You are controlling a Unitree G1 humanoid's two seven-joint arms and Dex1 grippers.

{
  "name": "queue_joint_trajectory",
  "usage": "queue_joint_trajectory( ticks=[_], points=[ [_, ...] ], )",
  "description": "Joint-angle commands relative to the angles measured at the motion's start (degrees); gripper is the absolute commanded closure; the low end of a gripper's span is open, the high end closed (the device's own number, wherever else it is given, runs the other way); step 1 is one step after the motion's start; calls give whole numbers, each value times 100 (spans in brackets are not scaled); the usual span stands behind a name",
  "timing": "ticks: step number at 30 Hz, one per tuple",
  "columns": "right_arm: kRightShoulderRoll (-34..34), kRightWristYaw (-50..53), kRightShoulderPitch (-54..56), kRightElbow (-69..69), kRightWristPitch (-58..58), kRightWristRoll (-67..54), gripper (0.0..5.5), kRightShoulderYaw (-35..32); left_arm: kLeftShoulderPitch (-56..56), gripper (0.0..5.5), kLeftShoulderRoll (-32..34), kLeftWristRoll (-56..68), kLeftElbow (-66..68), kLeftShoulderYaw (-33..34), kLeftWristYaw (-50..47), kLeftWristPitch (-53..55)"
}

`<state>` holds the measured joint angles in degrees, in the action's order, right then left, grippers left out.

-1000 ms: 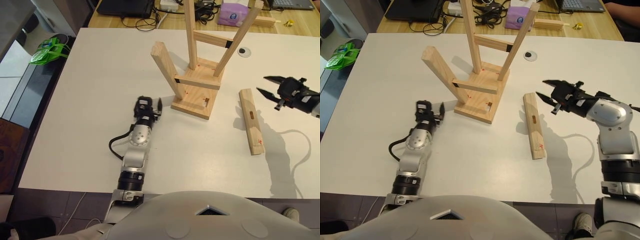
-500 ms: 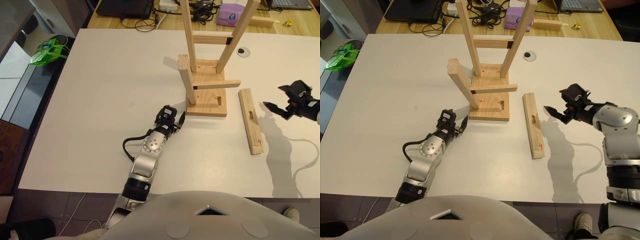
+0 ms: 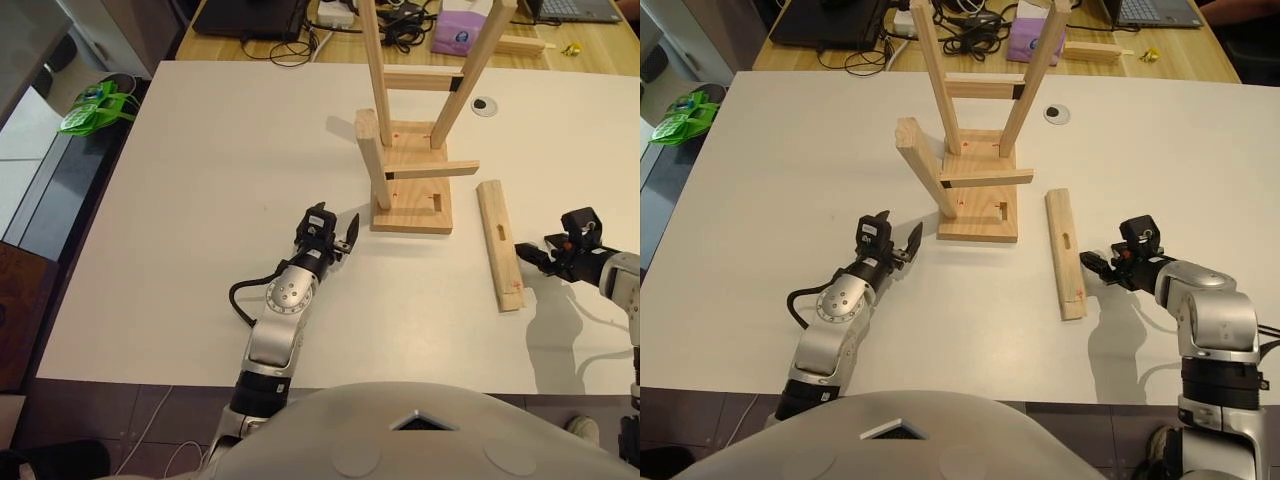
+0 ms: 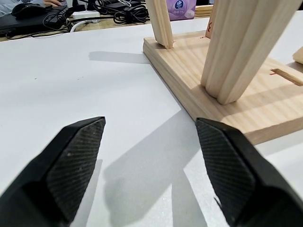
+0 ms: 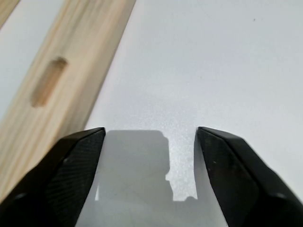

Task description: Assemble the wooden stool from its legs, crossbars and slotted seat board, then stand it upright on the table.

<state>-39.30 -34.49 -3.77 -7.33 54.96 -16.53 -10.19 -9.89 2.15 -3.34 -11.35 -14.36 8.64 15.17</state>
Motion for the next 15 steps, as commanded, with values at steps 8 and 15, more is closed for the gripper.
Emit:
queue_joint_trajectory(
  ticks=[8,15],
  points=[
    [595,518,556,-254,628,-512,188,-434,-47,196,99,-27,-155,14,13,-130],
    [781,786,592,-393,947,-693,188,-546,-7,196,136,-22,-162,33,37,-175]
  ],
)
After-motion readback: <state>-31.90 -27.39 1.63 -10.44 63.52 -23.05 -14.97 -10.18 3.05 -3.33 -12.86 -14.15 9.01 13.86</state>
